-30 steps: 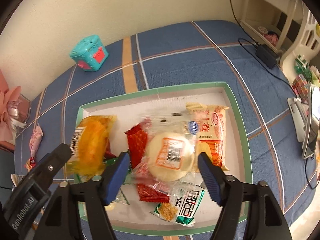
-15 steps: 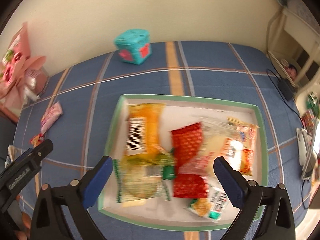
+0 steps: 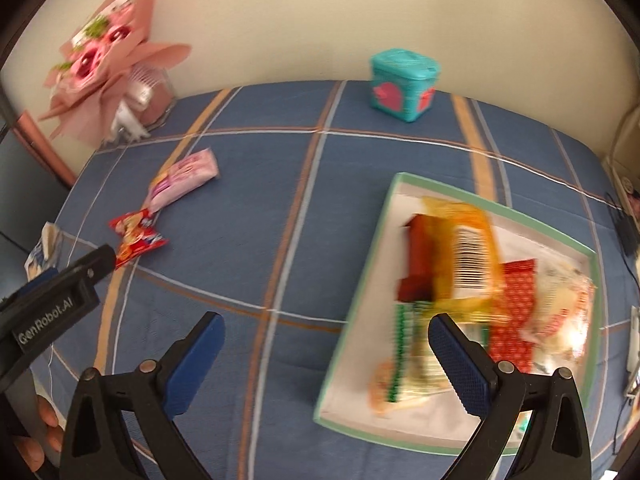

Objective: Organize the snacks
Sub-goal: 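Move both grippers toward the red snack bag and pink Swiss roll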

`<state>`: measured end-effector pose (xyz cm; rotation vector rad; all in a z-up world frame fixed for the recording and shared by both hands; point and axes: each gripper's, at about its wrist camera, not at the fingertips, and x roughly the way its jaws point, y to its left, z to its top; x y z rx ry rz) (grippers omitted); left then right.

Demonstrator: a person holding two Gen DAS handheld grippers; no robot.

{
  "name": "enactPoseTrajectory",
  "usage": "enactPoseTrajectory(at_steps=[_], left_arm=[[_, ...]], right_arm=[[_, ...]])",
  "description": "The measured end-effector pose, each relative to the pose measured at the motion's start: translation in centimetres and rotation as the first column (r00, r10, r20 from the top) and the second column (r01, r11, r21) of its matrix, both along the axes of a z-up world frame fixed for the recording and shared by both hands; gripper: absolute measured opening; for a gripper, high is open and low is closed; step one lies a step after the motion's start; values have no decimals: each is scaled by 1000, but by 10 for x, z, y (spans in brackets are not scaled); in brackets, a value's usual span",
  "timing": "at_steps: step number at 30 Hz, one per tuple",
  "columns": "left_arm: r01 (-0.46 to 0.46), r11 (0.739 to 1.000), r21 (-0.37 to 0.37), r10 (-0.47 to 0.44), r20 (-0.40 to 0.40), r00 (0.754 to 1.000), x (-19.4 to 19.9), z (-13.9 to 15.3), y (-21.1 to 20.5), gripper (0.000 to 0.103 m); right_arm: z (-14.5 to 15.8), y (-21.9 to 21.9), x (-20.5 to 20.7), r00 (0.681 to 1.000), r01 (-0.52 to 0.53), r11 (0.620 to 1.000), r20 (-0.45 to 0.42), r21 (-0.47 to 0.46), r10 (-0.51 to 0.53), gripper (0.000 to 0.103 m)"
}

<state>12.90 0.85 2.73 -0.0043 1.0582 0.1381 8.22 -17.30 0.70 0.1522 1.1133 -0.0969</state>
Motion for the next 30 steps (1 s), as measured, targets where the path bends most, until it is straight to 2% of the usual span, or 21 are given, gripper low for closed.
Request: enactPoseTrajectory(at_steps=[6,14,20,27,30], left_arm=[[-29,999,-16,29,2,1000,5,-4,17,94],[-121,988,-96,118,-39,992,22,-24,49,94],[-181,968,-174,168,-86,982,40,-46,64,94],[-233,948,-218,220,-85,972,57,-59,75,94],[-220,950,-221,208,-77,975,66,-65,75,94]], right_arm=[[-9,21,8,1000,-29,1000,-2,-12,29,103],[-12,36,27,997,-69,997,24,35,68,103],[-23,43,55,997,-79,994,24,80,78,103],[-35,49,90,996,-85,995,1,49,85,103],[-38,50,101,996,-86,996,-1,31,86,103]])
